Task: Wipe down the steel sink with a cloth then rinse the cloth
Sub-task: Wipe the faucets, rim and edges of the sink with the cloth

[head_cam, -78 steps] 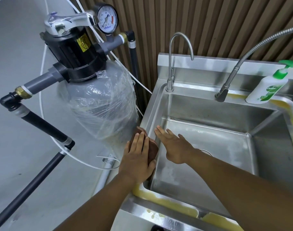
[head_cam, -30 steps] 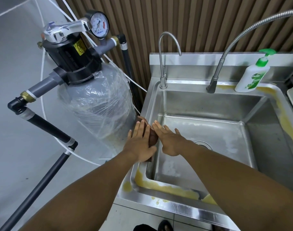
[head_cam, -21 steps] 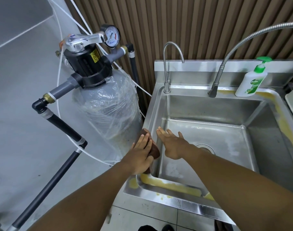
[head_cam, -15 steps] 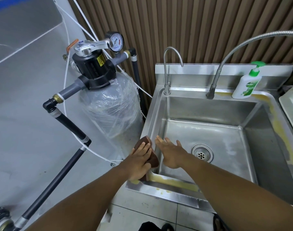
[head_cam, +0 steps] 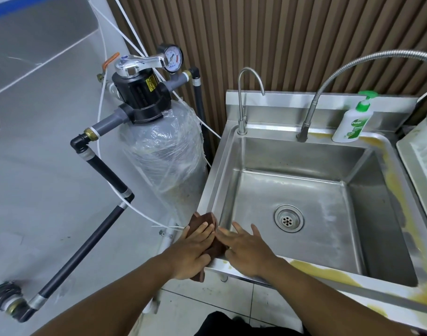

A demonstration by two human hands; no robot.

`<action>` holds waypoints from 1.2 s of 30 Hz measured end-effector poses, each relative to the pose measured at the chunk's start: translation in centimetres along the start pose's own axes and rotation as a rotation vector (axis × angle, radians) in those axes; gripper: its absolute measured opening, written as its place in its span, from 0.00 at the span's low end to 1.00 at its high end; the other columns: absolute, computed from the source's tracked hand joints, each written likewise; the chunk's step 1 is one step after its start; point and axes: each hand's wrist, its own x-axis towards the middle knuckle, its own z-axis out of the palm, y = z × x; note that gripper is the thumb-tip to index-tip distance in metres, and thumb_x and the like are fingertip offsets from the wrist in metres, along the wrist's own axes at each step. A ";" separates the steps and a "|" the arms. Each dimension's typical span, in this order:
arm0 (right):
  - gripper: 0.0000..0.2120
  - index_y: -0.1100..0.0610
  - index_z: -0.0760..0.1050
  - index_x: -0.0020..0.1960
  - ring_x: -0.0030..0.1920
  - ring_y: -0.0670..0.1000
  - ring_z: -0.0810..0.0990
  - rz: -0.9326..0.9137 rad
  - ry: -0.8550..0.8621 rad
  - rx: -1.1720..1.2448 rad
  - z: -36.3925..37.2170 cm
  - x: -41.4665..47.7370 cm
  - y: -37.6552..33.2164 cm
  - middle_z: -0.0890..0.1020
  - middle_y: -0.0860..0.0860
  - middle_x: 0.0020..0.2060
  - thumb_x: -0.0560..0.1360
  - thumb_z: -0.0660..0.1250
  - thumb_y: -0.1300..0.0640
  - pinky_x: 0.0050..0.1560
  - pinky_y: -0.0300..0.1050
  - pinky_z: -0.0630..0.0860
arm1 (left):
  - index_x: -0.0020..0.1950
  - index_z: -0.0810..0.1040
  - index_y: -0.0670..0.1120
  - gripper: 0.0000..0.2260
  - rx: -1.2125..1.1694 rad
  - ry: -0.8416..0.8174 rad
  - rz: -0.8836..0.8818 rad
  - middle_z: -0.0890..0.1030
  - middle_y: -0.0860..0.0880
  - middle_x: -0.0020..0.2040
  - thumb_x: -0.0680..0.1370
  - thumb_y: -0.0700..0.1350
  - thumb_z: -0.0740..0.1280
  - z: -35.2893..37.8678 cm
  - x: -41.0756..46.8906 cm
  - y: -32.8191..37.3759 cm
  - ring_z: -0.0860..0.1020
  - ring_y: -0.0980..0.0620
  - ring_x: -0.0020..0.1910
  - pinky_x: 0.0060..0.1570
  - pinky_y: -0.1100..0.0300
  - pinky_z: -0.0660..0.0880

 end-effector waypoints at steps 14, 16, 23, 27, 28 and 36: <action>0.29 0.49 0.49 0.82 0.81 0.53 0.42 0.032 -0.031 -0.067 -0.2 -0.9 -2.0 0.52 0.45 0.81 0.82 0.49 0.51 0.76 0.67 0.34 | 0.82 0.39 0.46 0.39 0.040 0.245 -0.092 0.36 0.50 0.82 0.73 0.59 0.39 4.1 -0.2 1.8 0.28 0.57 0.77 0.71 0.56 0.23; 0.28 0.48 0.51 0.82 0.81 0.54 0.43 0.028 -0.029 -0.062 -0.3 -1.0 -1.9 0.53 0.44 0.81 0.82 0.49 0.52 0.75 0.68 0.34 | 0.82 0.38 0.46 0.39 0.004 0.262 -0.112 0.36 0.50 0.81 0.72 0.59 0.38 4.5 -0.4 3.0 0.28 0.56 0.76 0.69 0.59 0.21; 0.29 0.48 0.50 0.82 0.81 0.54 0.44 0.050 -0.012 -0.090 -0.1 -1.7 -0.8 0.55 0.44 0.81 0.81 0.49 0.50 0.74 0.68 0.32 | 0.82 0.38 0.46 0.40 -0.036 0.266 -0.088 0.35 0.50 0.81 0.71 0.60 0.38 4.8 -0.4 4.2 0.29 0.57 0.77 0.69 0.62 0.22; 0.29 0.49 0.50 0.82 0.81 0.55 0.45 0.062 -0.026 -0.064 -0.4 -1.5 -1.6 0.57 0.46 0.81 0.81 0.48 0.50 0.75 0.68 0.33 | 0.82 0.39 0.46 0.40 -0.007 0.258 -0.059 0.37 0.50 0.82 0.71 0.59 0.41 3.8 -0.1 2.8 0.31 0.58 0.77 0.75 0.58 0.29; 0.29 0.49 0.50 0.82 0.81 0.55 0.45 0.066 -0.026 -0.054 -0.4 -1.4 -1.8 0.57 0.46 0.81 0.81 0.48 0.50 0.75 0.69 0.33 | 0.82 0.38 0.46 0.40 -0.002 0.258 -0.064 0.37 0.49 0.82 0.71 0.59 0.41 3.5 0.3 2.7 0.31 0.57 0.77 0.76 0.56 0.30; 0.30 0.47 0.50 0.82 0.81 0.55 0.47 0.102 -0.012 -0.031 -0.2 -2.0 -1.4 0.60 0.44 0.80 0.80 0.49 0.51 0.74 0.70 0.34 | 0.80 0.33 0.44 0.34 -0.022 0.288 -0.112 0.33 0.45 0.80 0.82 0.54 0.49 4.5 1.0 4.8 0.29 0.54 0.77 0.76 0.54 0.30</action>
